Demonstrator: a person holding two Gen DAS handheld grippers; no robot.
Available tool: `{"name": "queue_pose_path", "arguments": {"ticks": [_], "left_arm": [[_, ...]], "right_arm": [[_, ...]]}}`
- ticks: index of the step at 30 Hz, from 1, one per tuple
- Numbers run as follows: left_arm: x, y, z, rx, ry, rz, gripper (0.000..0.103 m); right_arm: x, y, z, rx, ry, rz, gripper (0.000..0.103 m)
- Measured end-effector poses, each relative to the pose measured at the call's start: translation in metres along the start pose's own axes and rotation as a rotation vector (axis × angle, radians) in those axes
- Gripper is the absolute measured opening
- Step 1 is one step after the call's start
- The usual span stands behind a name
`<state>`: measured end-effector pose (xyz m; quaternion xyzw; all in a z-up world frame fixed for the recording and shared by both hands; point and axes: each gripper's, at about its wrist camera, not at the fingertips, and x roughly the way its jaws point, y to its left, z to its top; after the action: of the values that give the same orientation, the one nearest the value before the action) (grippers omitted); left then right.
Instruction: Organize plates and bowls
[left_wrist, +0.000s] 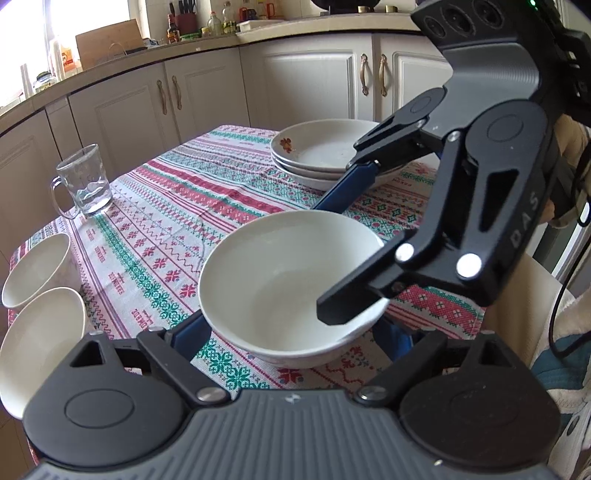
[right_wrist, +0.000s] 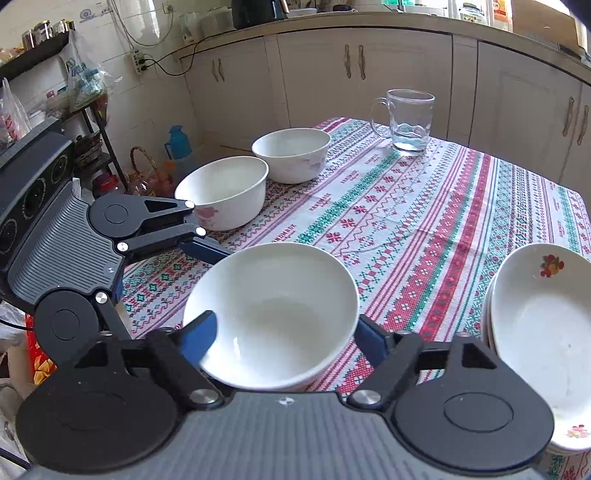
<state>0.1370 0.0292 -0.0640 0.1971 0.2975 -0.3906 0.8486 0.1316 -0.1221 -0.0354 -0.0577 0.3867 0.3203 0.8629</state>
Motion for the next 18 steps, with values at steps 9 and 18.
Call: {"name": "queue_pose_path", "arguments": {"ticks": [9,18], "left_arm": [[-0.019,0.001,-0.01,-0.062,-0.016,0.024,0.097],[-0.047,0.014,-0.028,-0.144,-0.027,0.145,0.097]], "right_arm": [[-0.01,0.012,0.008,-0.052,-0.052,-0.02,0.103],[-0.009,0.028,0.021,-0.115,-0.043,-0.041,0.103]]}}
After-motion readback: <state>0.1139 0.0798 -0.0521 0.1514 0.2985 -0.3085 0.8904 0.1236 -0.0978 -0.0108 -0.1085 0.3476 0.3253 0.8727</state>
